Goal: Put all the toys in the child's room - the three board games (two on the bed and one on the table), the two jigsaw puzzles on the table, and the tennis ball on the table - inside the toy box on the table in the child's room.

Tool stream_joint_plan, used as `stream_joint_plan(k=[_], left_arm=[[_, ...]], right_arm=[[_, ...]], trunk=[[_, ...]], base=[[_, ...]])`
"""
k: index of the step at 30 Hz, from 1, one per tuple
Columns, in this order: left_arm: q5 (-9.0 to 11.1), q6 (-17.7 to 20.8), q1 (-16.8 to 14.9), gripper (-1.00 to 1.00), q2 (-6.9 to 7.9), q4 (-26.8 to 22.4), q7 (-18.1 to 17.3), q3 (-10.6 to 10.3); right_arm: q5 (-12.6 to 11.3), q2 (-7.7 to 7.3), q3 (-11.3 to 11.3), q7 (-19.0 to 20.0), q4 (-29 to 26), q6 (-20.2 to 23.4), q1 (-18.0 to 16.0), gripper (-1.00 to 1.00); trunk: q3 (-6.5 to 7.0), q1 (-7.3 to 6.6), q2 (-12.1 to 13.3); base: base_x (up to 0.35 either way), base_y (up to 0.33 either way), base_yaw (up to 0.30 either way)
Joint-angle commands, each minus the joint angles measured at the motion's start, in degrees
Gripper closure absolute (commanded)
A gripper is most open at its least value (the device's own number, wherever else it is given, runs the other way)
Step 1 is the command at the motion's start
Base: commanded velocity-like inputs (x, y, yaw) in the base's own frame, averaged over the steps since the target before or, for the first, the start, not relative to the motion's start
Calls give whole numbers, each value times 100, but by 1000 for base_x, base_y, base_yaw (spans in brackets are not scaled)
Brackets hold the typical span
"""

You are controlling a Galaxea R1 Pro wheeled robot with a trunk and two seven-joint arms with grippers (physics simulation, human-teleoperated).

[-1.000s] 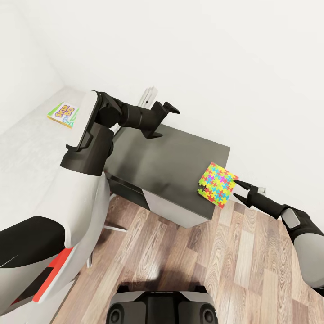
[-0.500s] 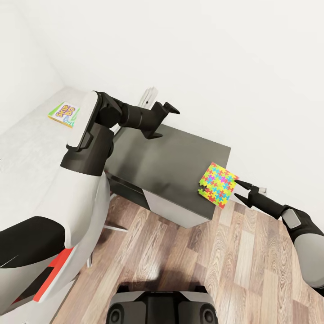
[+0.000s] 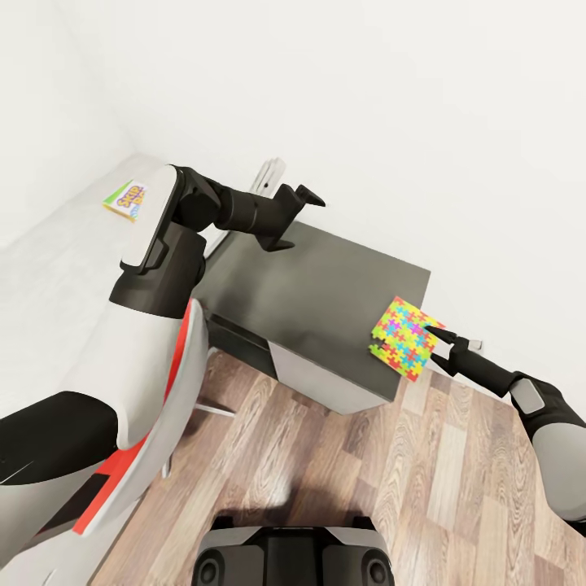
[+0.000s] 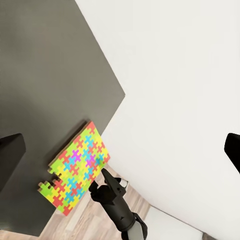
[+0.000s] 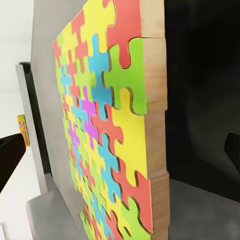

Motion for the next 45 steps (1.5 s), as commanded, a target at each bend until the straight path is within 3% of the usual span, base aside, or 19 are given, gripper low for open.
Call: stream_joint_plan(k=[1, 30, 45], left_arm=[[35, 16, -5, -100, -2, 0, 46, 7], [35, 16, -5, -100, -2, 0, 46, 5], [35, 16, -5, -100, -1, 0, 46, 5]], right_arm=[[2, 0, -24, 10, 4, 29, -4, -100], [0, 0, -30, 8, 5, 28, 5, -100], [1, 0, -30, 5, 4, 28, 7, -100]], trunk=[[-7, 3, -9], [-6, 3, -9], [0, 3, -9]], base=[[0, 0, 56], [0, 0, 14], [0, 0, 102]])
